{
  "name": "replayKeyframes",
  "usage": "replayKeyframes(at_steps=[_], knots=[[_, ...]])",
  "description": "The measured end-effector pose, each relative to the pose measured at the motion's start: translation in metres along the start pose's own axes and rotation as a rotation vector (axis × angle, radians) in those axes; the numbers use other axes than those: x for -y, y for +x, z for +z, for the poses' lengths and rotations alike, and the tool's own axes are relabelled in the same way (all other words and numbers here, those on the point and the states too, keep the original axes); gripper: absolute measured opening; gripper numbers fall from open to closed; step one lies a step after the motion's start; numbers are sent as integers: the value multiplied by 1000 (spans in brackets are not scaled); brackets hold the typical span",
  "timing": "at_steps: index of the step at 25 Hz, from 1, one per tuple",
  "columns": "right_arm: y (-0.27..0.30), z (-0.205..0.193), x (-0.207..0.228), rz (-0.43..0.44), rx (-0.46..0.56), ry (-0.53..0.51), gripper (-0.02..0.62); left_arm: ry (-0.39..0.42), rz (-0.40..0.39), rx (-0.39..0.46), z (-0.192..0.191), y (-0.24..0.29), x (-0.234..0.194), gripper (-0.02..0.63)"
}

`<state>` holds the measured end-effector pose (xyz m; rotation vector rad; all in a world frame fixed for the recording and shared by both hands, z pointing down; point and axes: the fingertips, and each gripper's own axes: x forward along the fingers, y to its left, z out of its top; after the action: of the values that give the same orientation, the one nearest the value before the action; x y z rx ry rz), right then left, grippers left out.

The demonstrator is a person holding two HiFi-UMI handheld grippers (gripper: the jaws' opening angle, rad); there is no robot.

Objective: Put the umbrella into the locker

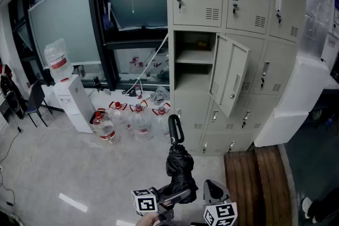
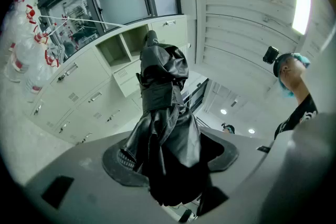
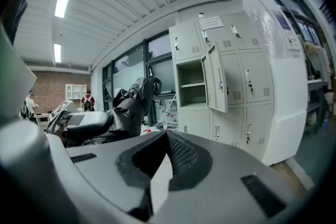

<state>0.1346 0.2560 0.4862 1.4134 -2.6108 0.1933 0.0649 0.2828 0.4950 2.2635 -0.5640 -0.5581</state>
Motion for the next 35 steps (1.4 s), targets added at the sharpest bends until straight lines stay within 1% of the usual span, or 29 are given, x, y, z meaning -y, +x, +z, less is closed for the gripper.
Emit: replayKeyframes(at_steps=[6, 9, 13, 17, 19, 22, 27, 31, 35], knots=[[-10, -1, -9, -7, -4, 21, 0, -11, 23, 1, 1, -10, 18, 262], [-11, 4, -8, 13, 4, 16, 0, -15, 32, 19, 2, -9, 18, 264], [-16, 3, -7, 39, 28, 45, 1, -31, 30, 29, -2, -7, 20, 264], [-15, 2, 0, 25, 20, 31, 2, -22, 48, 12, -1, -4, 14, 264], [-11, 1, 10, 5, 16, 44, 2, -31, 43, 16, 2, 2, 8, 264], [0, 2, 28, -26, 14, 74, 1, -47, 32, 23, 11, 13, -9, 264], [39, 6, 52, -59, 15, 69, 1, -62, 24, 21, 37, 32, -47, 264], [94, 7, 74, -77, -2, 61, 0, -74, 3, 22, 74, 55, -94, 265], [165, 20, 99, -93, -24, 71, 2, -82, 6, -20, 120, 82, -145, 265]])
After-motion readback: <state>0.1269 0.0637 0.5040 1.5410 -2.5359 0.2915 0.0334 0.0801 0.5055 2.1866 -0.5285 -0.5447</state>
